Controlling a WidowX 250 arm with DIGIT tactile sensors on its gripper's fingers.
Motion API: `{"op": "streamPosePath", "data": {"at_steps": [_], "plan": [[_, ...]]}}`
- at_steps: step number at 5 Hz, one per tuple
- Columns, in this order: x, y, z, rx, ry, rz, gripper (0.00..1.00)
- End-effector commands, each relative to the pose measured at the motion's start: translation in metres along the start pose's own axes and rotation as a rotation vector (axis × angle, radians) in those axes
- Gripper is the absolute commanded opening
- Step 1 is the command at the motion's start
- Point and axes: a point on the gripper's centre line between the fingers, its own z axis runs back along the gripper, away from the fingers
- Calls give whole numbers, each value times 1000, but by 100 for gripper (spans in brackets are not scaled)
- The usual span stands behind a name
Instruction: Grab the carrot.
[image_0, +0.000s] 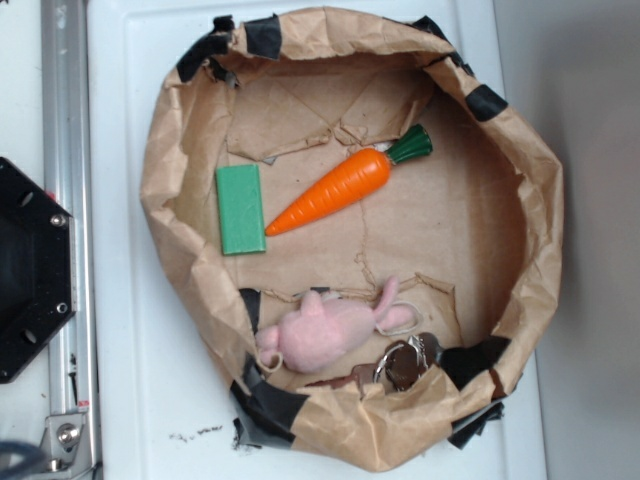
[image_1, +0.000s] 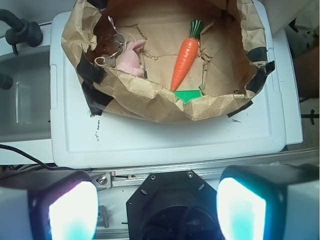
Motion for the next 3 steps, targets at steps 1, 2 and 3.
{"op": "streamPosePath", "data": {"at_steps": [1, 2, 3], "plan": [[0, 0, 0, 0, 0, 0, 100], [46, 30, -54, 73, -48, 138, 100], [94, 47, -104, 20, -133, 193, 100]]}}
